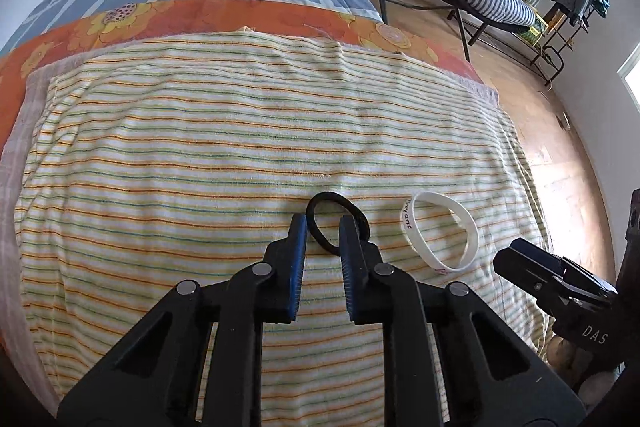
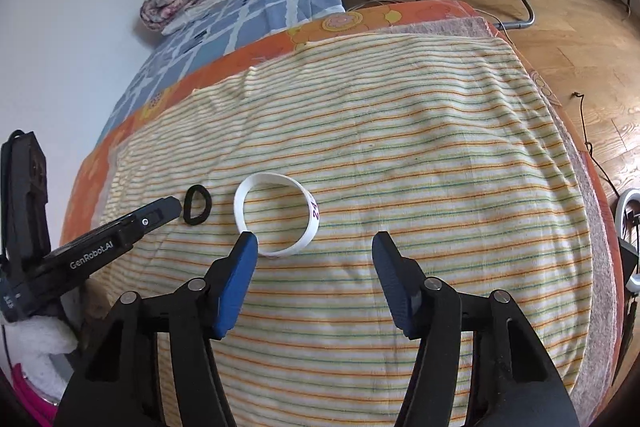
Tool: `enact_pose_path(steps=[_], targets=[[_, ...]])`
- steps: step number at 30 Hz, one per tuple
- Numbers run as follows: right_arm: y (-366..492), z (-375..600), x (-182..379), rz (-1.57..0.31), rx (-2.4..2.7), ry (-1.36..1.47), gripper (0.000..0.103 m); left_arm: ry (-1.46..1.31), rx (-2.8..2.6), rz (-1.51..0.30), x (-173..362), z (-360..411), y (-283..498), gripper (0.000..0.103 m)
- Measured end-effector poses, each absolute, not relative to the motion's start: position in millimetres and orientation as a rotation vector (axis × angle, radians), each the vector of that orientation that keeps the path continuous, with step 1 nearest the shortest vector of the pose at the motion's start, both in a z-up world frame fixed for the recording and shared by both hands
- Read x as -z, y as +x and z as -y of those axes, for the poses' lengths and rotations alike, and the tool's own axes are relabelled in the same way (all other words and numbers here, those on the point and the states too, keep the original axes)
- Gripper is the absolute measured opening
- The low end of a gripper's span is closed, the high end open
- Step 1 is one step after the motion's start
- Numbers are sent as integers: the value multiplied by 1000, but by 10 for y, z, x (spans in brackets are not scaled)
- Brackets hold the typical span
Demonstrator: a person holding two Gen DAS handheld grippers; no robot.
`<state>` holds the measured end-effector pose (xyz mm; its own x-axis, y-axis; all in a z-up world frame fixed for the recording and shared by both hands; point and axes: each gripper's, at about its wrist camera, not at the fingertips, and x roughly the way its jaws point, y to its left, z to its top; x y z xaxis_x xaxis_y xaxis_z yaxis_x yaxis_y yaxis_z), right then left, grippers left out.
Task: Collect trash
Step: 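Grasp the black hair tie with the left tool while the right tool grasps the white wristband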
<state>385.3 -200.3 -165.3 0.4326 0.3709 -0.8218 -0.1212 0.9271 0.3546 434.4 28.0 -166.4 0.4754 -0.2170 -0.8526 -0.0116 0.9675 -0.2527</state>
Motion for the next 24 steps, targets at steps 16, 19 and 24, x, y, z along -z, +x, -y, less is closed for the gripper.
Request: enact_pose_path(steps=[16, 19, 24], targets=[[4055, 1904, 1894, -1100, -264, 218, 22, -146, 68, -1048, 1831, -202, 4502, 3], [4033, 1881, 1881, -1092, -280, 189, 7, -159, 64, -1036, 1812, -223, 4489, 2], [4017, 1960, 1876, -1088, -296, 239, 3, -157, 60, -1013, 1741, -241, 4431, 2]])
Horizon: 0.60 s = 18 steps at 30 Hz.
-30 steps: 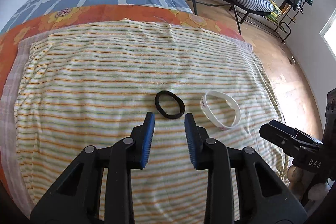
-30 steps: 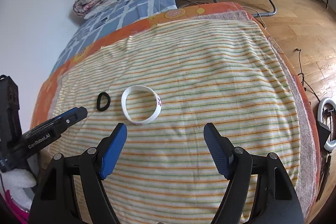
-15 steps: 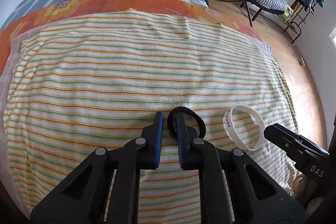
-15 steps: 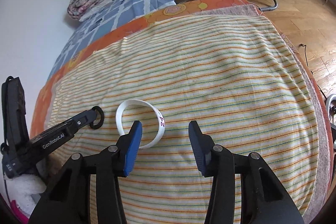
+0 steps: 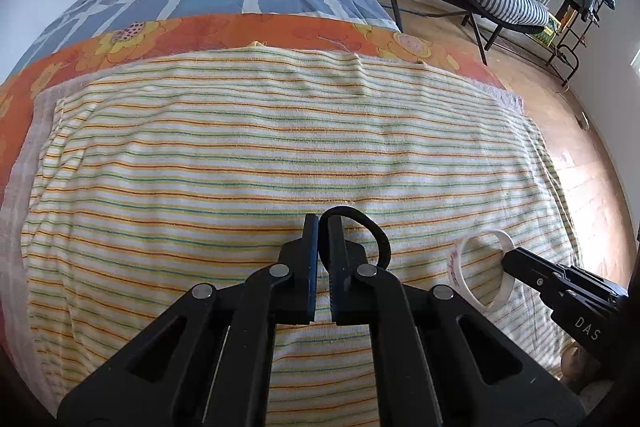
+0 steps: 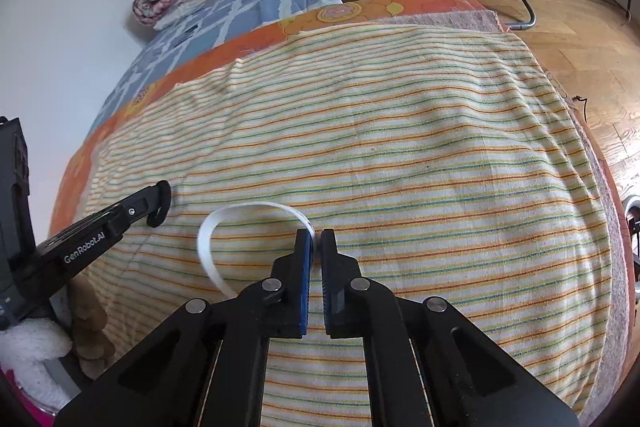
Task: Collect trash
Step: 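Grasp the black hair tie with the left tool while the right tool grasps the white wristband, then carry the hair tie and wristband with both tools over the wastebasket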
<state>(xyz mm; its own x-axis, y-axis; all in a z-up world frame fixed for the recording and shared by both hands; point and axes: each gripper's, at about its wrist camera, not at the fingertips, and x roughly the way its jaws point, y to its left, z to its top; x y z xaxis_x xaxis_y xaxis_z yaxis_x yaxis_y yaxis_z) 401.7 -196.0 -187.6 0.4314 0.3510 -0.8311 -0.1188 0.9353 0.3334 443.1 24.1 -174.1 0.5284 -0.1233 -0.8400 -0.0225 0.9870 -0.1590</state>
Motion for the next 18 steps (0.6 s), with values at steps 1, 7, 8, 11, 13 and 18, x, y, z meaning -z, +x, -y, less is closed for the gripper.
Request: enact_pose_path(steps=[1, 7, 8, 11, 13, 18], targets=[[4012, 1968, 1863, -1085, -296, 241, 3, -160, 61, -1011, 1721, -247, 4411, 2], [3957, 2004, 1725, -1065, -298, 257, 3, -141, 75, -989, 1569, -243, 4258, 2], [3936, 2003, 1693, -1062, -298, 254, 3, -132, 77, -985, 1541, -238, 4226, 2], [3889, 1994, 1620, -1052, -297, 248, 3, -122, 90, -974, 1445, -233, 4100, 2], [3837, 1995, 1557, -1047, -303, 250, 3, -116, 93, -964, 1374, -237, 4020, 2], [3648, 1989, 1365, -1028, -319, 226, 3, -106, 113, -940, 1165, -245, 3741, 2]])
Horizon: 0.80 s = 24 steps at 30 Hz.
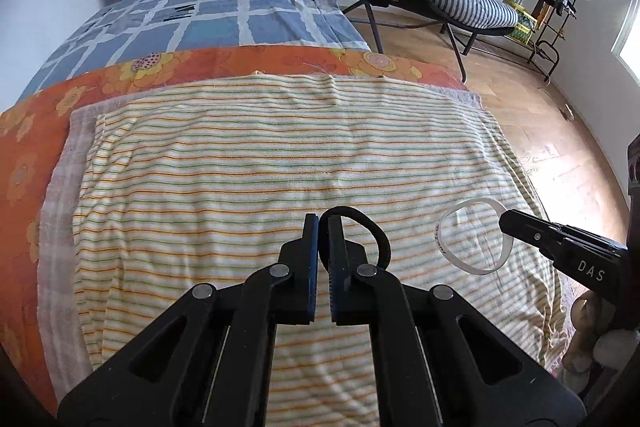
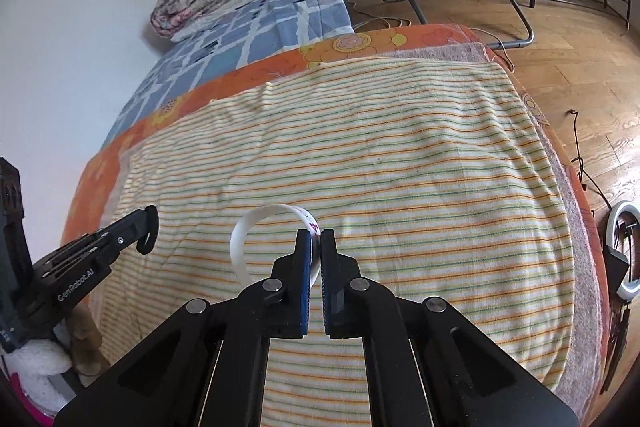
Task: Collect trash
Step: 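Carry the hair tie and wristband with both tools over the wastebasket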
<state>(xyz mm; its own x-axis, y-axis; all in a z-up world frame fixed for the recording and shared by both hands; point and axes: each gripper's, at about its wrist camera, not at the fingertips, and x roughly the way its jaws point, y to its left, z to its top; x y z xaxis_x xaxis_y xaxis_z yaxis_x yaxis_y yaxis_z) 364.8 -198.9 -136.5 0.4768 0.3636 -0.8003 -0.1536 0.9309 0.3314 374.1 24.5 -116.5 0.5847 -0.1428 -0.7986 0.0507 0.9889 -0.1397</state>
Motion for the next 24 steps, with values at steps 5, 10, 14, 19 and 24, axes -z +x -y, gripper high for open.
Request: enact_pose_path(steps=[5, 10, 14, 19, 24], targets=[[3399, 1991, 1217, -1015, -339, 181, 3, -97, 128, -911, 957, -249, 3398, 2], [3079, 2052, 1085, -1005, -357, 145, 3, -79, 154, -884, 785, -203, 3007, 2], [2823, 2119, 980, -994, -379, 162, 3, -75, 176, -870, 692, -164, 2666, 2], [2518, 2055, 905, -982, -415, 131, 3, -60, 191, -866, 662, -121, 2275, 2], [2180, 1981, 840, -974, -462, 120, 3, -54, 200, -864, 671, -110, 1889, 2]])
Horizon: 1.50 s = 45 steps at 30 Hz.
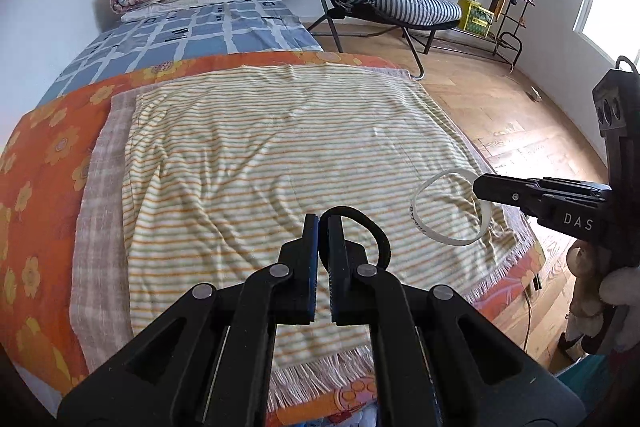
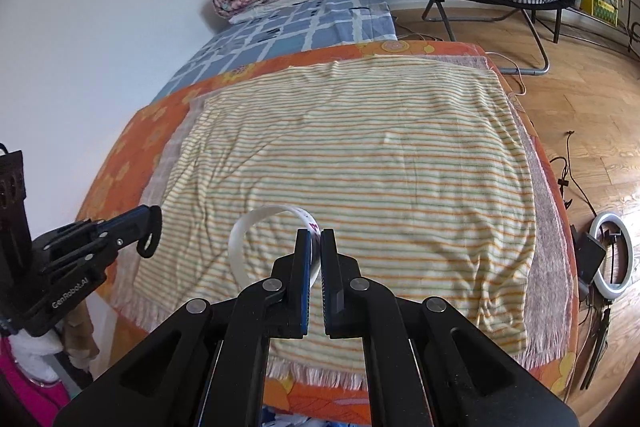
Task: Collect trash
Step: 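Carry the hair tie and wristband with both tools over the wastebasket, then open both tools to drop the hair tie and wristband into the wastebasket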
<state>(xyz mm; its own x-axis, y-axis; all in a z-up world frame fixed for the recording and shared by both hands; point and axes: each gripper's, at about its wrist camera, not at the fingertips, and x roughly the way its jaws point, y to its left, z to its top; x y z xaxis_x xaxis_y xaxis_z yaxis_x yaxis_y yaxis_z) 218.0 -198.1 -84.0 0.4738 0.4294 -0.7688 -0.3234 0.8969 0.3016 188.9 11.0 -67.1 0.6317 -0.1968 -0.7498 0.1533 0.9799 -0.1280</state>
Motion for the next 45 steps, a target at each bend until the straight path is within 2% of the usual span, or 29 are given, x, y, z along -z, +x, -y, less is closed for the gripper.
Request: enact_pose_path(steps=[23, 45], targets=[[694, 2078, 1169, -1052, -556, 53, 3, -98, 241, -915, 1032, -32, 601, 2], [159, 2011, 1603, -1142, -567, 7, 3, -133, 235, -988, 1485, 26, 151, 2]])
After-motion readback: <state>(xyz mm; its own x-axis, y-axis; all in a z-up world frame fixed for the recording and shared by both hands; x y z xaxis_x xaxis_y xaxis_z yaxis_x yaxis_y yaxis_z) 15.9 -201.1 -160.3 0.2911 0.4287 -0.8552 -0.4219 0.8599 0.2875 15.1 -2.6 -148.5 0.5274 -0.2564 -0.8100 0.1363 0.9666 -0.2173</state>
